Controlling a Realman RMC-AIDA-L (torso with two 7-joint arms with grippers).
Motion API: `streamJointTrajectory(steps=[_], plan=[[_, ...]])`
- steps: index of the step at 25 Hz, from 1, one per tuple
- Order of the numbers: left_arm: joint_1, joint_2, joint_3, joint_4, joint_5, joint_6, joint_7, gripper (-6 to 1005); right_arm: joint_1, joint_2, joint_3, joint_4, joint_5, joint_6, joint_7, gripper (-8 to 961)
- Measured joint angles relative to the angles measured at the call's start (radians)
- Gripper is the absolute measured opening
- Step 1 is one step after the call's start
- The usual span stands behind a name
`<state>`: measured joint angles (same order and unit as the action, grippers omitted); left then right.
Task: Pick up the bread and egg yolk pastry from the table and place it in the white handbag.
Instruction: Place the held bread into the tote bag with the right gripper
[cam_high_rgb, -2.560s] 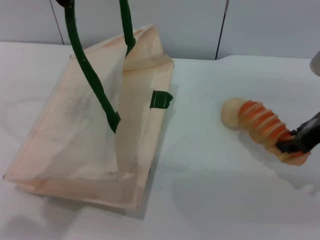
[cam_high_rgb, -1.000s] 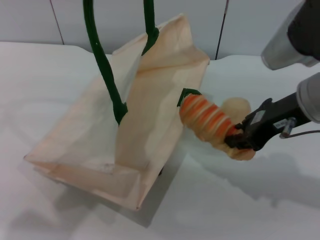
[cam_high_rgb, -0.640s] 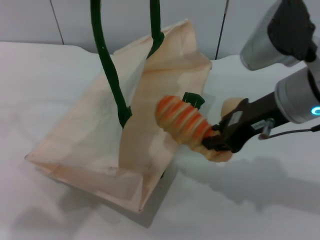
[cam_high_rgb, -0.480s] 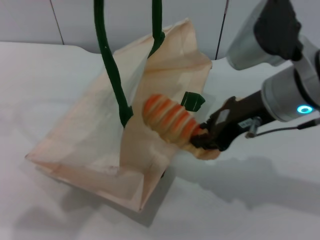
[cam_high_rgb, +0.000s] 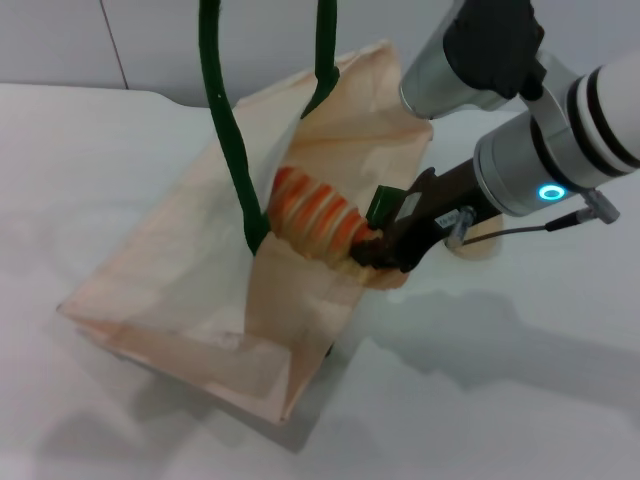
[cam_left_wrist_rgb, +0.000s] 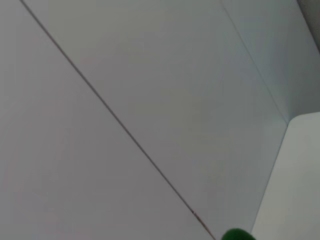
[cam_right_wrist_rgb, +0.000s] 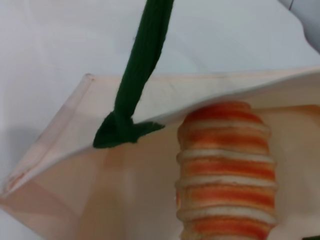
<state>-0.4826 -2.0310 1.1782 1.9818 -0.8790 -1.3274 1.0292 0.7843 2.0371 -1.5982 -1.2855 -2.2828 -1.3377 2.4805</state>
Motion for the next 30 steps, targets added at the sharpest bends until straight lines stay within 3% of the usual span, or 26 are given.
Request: streamJointTrajectory(steps=[16, 30], plan=[[-0.018, 0.0, 0.04, -0.002, 0.0, 0.022, -0.01, 123, 0.113, 0.0, -0.017, 0.16, 0.027, 0.12, -0.001, 258], [-0.022, -0.001, 0.07, -0.013, 0.0, 0.033, -0.018, 124, 0.119, -0.002, -0.023, 0.203, 0.027, 0.168, -0.023, 253]])
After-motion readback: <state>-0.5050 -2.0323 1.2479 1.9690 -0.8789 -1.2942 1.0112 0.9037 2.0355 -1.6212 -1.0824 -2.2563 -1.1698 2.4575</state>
